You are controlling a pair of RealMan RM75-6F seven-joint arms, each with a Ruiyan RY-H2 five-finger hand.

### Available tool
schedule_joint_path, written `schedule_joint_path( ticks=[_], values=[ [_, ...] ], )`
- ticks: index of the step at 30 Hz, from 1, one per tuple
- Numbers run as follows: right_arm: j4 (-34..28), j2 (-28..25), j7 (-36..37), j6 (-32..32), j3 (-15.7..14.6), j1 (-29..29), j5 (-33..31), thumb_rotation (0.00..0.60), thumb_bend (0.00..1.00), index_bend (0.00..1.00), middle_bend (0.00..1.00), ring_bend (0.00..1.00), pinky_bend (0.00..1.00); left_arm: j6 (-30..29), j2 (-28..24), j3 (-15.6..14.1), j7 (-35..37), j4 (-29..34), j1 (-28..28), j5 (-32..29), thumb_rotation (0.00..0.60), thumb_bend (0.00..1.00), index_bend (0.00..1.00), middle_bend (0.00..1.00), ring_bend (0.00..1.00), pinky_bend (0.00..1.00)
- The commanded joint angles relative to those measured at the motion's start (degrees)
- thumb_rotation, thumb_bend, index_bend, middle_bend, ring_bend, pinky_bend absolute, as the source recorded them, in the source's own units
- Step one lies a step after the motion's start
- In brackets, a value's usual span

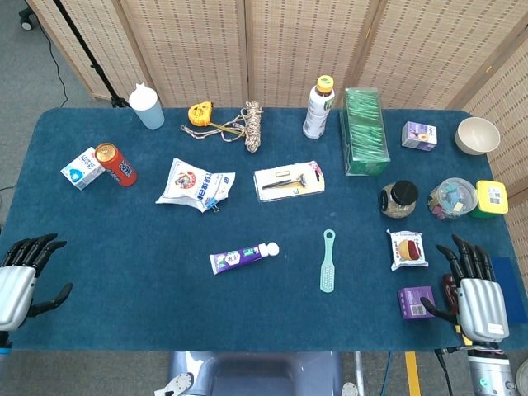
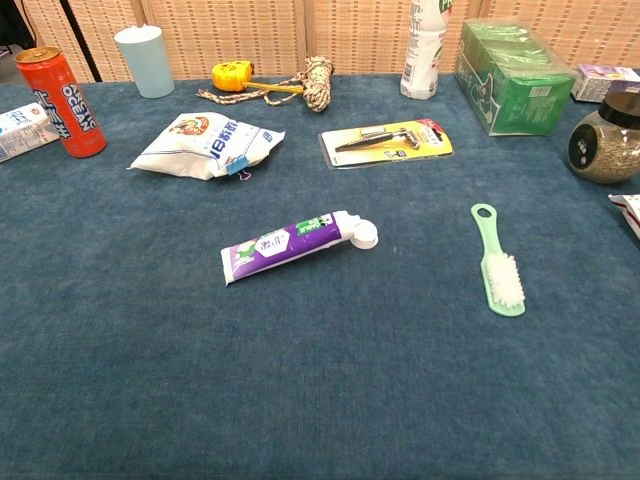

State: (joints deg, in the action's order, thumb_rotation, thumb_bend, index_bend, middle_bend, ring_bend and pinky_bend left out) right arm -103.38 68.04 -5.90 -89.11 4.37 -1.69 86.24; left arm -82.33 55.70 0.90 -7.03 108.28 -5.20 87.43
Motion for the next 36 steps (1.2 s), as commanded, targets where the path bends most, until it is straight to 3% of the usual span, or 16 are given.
schedule_joint_path(
  ticks=[1,12,21,36],
  values=[
    [-0.1,0.0,-0.1,-0.1,0.0,0.0,0.0,0.6,0.04,0.15,0.03,0.01,0.0,1.0,-0.6,0.1,-1.0,0.6,-0.8,0.1,0.522,0.28,0.2,0.14,0.13,0.1],
    [-0.7,-0.4,-0.6,-0.3,-0.2,0.5,-0.2,0.6,0.04,0.15,0.03,0.01,0.0,7.5,-0.1,2.1,-4.8,3.0,-6.6,-0.4,0.521,0.28,0.18,0.14,0.12,0.1],
    [-0.9,-0.3,-1.1,0.2,-0.1,0.3,-0.3,0.6,0.04,0.15,0.03,0.01,0.0,15.6,2.1,4.9,-7.3,4.1,-13.5,-4.6,0.523,0.29,0.13,0.11,0.11,0.1],
    [-1.1,-0.2,-1.6,0.3,0.0,0.3,-0.5,0.6,0.04,0.15,0.03,0.01,0.0,29.0,13.1,9.7,-21.1,2.7,-28.8,-17.5,0.474,0.28,0.06,0.07,0.08,0.1]
  ],
)
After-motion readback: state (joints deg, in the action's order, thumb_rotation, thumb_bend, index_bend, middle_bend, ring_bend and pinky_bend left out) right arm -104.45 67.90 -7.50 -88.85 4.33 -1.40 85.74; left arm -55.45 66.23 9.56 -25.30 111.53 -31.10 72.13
